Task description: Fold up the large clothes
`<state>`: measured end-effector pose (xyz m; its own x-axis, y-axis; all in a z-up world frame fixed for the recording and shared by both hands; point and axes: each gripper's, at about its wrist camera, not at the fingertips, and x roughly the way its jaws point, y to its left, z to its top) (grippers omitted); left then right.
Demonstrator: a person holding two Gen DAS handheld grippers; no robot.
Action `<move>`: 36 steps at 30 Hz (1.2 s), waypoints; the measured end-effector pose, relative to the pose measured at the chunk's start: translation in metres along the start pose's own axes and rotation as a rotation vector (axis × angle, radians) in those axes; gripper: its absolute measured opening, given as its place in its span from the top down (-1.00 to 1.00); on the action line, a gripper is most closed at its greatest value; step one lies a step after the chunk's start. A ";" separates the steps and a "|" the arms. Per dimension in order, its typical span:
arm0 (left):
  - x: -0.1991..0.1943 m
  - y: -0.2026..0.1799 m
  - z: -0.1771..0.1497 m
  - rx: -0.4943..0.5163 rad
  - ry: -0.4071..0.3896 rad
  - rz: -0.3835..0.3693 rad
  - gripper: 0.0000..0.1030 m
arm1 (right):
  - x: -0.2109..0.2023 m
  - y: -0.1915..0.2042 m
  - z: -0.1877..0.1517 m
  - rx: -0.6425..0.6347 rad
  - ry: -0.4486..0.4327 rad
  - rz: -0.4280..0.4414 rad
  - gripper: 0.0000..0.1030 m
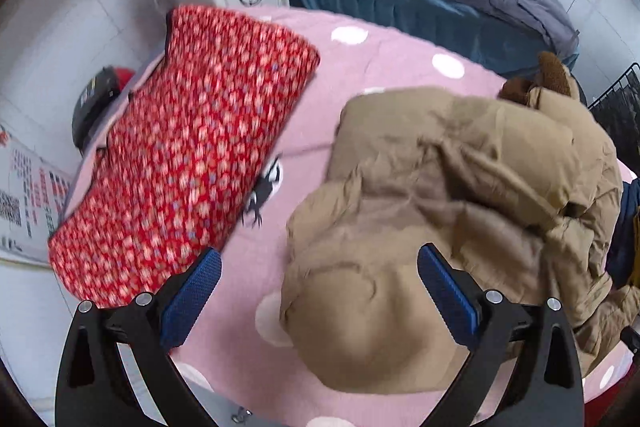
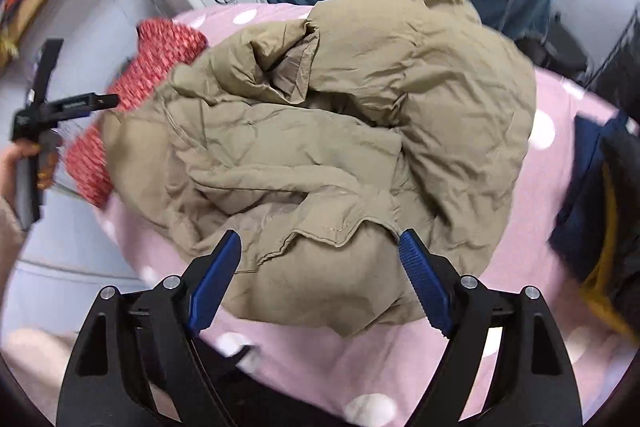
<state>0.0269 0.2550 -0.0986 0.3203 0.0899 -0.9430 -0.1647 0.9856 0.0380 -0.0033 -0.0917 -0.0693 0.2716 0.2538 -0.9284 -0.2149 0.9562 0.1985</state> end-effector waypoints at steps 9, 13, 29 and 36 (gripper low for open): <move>0.016 0.019 -0.028 -0.060 0.055 -0.010 -0.87 | 0.038 -0.008 -0.016 0.090 0.133 -0.070 0.52; 0.014 0.028 -0.037 -0.048 0.058 0.006 -0.87 | 0.030 -0.017 -0.061 0.069 0.157 -0.064 0.67; 0.000 0.008 -0.087 0.122 0.149 -0.119 -0.87 | 0.027 -0.086 -0.230 0.277 0.460 -0.192 0.14; 0.026 0.010 -0.108 0.063 0.216 -0.145 -0.87 | -0.008 -0.063 -0.200 0.178 0.263 -0.210 -0.42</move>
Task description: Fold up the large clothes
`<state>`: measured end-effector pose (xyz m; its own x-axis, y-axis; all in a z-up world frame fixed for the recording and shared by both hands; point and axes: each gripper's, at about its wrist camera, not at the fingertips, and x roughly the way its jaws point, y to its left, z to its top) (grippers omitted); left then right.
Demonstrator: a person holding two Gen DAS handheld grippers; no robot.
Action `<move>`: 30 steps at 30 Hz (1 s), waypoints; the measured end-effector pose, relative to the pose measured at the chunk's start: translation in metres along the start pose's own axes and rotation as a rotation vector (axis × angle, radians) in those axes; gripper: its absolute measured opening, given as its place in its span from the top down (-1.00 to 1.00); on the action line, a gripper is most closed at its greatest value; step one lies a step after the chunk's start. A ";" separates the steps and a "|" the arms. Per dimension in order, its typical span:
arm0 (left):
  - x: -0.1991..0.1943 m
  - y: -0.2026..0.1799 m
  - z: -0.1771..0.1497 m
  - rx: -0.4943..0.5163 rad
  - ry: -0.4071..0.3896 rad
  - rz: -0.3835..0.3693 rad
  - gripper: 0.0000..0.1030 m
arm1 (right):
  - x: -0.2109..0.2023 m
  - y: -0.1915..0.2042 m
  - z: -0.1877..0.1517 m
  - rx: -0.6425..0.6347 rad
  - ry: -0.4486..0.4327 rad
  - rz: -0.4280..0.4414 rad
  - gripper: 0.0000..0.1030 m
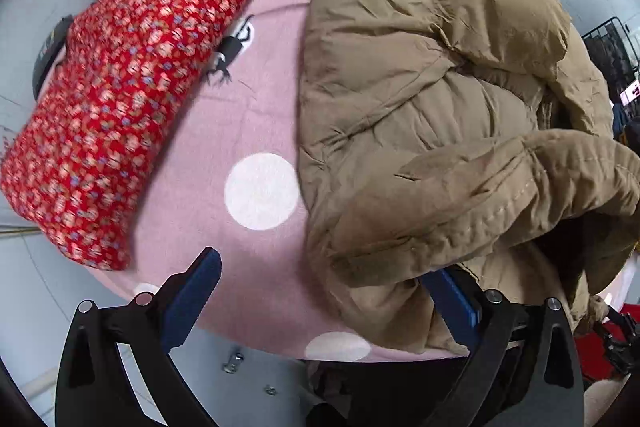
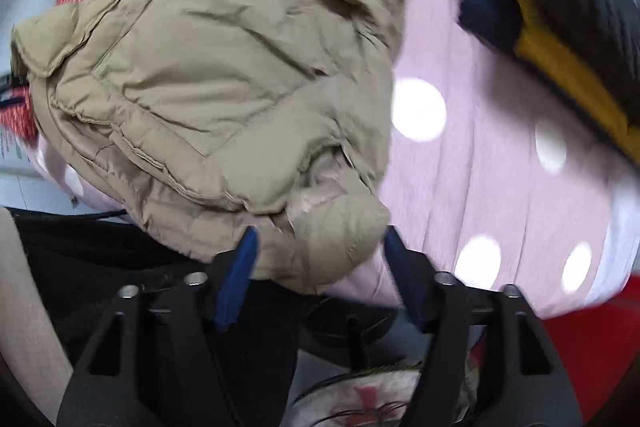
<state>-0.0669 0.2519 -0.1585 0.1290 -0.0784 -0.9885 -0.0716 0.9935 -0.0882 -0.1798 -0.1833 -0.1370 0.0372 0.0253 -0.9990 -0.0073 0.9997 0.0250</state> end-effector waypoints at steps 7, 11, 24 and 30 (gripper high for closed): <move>-0.005 -0.035 -0.014 0.147 -0.009 -0.009 -0.87 | 0.039 0.037 -0.001 -0.294 0.021 -0.212 -0.41; -0.006 -0.055 -0.031 0.262 -0.001 -0.027 -0.79 | 0.050 0.032 0.000 -0.290 0.024 -0.200 0.28; 0.004 -0.065 -0.126 0.570 0.250 -0.165 -0.68 | 0.005 -0.090 -0.007 0.395 -0.022 0.265 -0.32; -0.035 -0.006 -0.097 0.336 0.104 -0.195 -0.76 | 0.025 -0.044 0.004 0.397 0.057 0.347 -0.32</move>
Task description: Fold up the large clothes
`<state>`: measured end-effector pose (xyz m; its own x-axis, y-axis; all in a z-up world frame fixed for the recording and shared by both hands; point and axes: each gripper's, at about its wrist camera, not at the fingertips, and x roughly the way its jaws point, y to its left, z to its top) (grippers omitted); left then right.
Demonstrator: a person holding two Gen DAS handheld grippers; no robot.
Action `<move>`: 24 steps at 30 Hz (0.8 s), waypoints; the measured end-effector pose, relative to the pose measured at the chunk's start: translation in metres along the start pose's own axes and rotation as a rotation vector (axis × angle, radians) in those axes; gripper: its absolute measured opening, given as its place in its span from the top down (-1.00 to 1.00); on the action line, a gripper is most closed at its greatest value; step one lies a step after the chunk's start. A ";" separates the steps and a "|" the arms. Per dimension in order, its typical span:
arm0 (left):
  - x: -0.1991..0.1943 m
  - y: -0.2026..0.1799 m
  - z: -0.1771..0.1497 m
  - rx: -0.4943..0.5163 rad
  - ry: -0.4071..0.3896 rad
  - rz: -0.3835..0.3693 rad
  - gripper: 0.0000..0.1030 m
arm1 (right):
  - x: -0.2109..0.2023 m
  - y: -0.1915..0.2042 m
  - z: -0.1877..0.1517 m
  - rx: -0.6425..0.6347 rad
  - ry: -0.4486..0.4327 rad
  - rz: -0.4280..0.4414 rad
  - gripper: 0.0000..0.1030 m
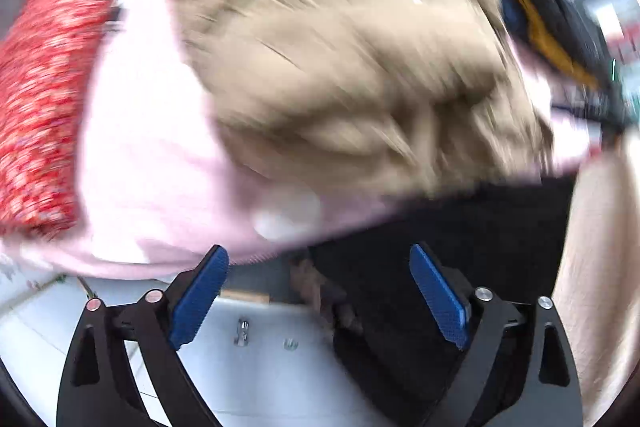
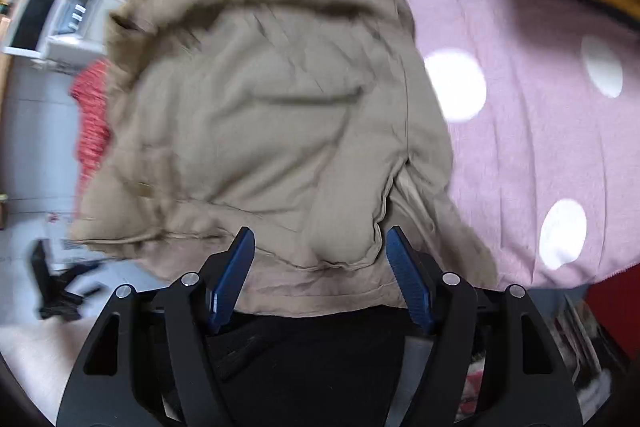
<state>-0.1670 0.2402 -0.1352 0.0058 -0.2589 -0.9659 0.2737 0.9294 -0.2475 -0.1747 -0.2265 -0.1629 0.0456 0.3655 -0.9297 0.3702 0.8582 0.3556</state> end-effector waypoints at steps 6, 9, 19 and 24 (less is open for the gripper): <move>-0.015 0.023 0.028 -0.132 -0.096 0.061 -0.76 | 0.038 -0.013 -0.009 0.147 0.106 0.064 0.45; -0.015 0.022 0.028 -0.129 -0.110 0.025 -0.77 | 0.017 -0.019 -0.009 0.144 0.034 0.114 0.74; -0.031 0.027 0.046 -0.119 -0.191 -0.028 -0.80 | -0.048 -0.114 -0.004 0.248 -0.057 -0.269 0.99; -0.010 0.012 0.061 -0.111 -0.187 -0.049 -0.85 | -0.059 -0.102 0.004 0.226 -0.068 -0.181 0.85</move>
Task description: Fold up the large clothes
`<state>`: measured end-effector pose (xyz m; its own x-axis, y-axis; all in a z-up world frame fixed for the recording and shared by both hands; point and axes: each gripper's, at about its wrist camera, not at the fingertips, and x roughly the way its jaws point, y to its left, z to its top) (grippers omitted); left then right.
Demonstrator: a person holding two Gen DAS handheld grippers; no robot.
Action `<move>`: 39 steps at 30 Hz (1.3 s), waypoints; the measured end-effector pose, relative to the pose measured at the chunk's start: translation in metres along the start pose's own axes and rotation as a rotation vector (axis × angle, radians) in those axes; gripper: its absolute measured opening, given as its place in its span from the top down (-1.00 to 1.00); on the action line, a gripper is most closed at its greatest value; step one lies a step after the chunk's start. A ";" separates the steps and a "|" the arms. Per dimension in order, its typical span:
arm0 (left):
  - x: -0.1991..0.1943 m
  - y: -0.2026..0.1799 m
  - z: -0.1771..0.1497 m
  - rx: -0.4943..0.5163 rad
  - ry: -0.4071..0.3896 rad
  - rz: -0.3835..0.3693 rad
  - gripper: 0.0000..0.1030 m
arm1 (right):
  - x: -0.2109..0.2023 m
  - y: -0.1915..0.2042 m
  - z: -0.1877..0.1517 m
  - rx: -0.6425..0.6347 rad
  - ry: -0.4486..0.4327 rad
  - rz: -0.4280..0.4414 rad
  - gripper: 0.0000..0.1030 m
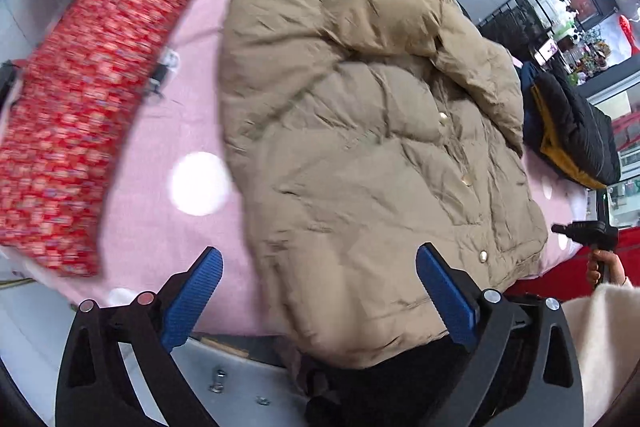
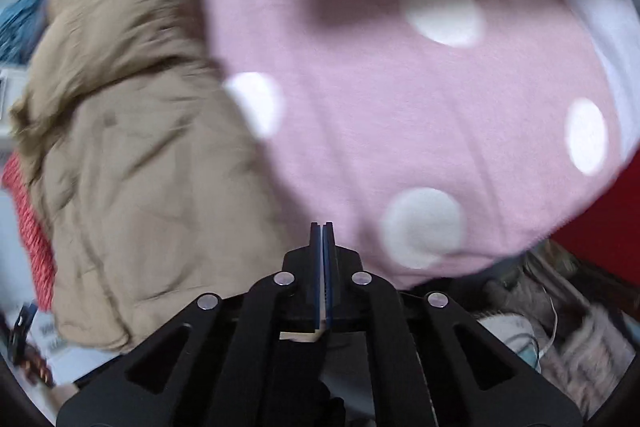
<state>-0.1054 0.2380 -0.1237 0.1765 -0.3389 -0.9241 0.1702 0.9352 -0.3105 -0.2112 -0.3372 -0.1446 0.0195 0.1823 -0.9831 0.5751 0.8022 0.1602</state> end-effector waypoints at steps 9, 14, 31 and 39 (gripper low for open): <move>0.118 -0.062 -0.044 0.228 0.188 0.252 -0.90 | 0.030 0.160 -0.039 -0.565 -0.026 -0.059 -0.33; 0.134 -0.044 -0.071 0.249 0.120 0.260 -0.90 | 0.090 0.153 -0.060 -0.683 0.080 -0.196 -0.54; 0.153 -0.054 -0.062 0.245 0.171 0.326 -0.90 | 0.132 0.179 -0.043 -0.618 0.145 -0.212 -0.89; 0.083 -0.074 -0.009 0.314 -0.045 0.387 -0.88 | 0.107 0.212 -0.023 -0.616 0.123 -0.251 -0.89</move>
<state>-0.1121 0.1414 -0.1798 0.3247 0.0166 -0.9457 0.3663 0.9196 0.1419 -0.1058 -0.1349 -0.2136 -0.1684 -0.0174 -0.9856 -0.0218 0.9997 -0.0139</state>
